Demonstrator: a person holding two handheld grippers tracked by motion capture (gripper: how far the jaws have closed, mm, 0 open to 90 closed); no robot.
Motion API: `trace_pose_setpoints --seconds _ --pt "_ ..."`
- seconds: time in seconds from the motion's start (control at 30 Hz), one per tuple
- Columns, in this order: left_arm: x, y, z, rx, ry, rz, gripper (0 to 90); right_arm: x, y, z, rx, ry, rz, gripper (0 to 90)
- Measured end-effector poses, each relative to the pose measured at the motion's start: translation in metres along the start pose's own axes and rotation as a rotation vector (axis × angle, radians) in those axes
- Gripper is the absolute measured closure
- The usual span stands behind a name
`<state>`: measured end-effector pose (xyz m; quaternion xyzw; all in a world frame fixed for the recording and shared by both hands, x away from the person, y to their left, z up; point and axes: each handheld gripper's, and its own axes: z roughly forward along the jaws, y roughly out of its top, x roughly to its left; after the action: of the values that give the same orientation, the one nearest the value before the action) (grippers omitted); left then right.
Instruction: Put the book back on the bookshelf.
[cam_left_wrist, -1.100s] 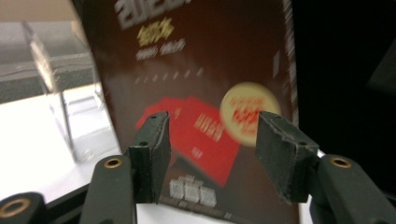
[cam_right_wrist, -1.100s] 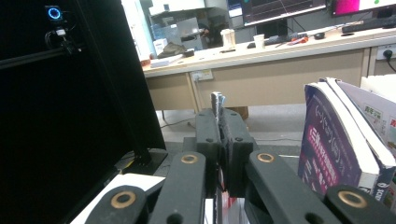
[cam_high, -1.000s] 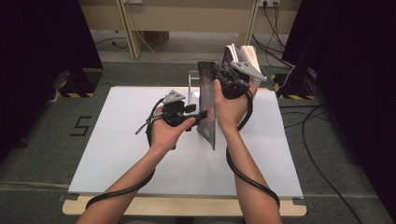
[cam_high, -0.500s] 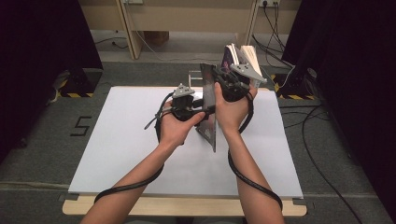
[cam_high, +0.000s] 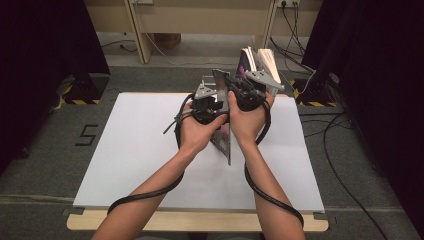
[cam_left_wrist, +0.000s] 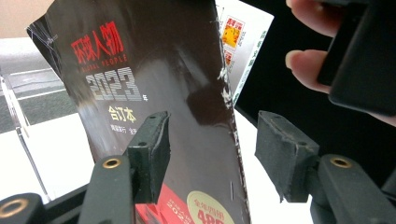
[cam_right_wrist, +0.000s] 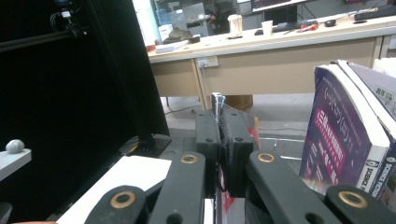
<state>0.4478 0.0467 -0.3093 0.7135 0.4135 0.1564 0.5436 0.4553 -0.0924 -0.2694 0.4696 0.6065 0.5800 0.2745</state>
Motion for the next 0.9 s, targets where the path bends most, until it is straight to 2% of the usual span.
trace_pose_setpoints --seconds 0.17,0.3,0.37,0.53,0.63,0.7,0.8,0.9 --pt "-0.006 -0.003 0.005 0.009 0.036 0.012 46.3 0.001 0.000 -0.001 0.007 0.013 0.010 87.1" --pt "-0.008 -0.007 0.005 0.014 0.072 0.030 55.3 0.001 0.002 -0.002 0.010 0.020 0.016 87.1" --pt "-0.007 -0.010 0.003 0.012 0.081 0.014 59.7 0.001 0.003 -0.002 0.013 0.031 0.015 87.0" --pt "-0.006 -0.015 -0.001 0.018 0.125 0.015 69.2 0.004 -0.001 0.002 0.035 0.054 0.008 85.9" --pt "0.001 -0.017 -0.007 0.008 0.148 0.003 80.4 0.005 -0.002 0.005 0.041 0.056 -0.018 81.9" --pt "0.006 -0.019 -0.011 -0.003 0.162 0.006 86.3 0.005 -0.001 0.006 0.050 0.074 -0.025 77.8" --pt "0.012 -0.020 -0.016 -0.019 0.156 -0.016 86.8 0.006 0.002 0.004 0.051 0.124 -0.047 71.4" --pt "0.018 -0.020 -0.020 -0.024 0.146 -0.030 86.9 0.006 0.003 -0.003 0.028 0.142 -0.064 66.4"
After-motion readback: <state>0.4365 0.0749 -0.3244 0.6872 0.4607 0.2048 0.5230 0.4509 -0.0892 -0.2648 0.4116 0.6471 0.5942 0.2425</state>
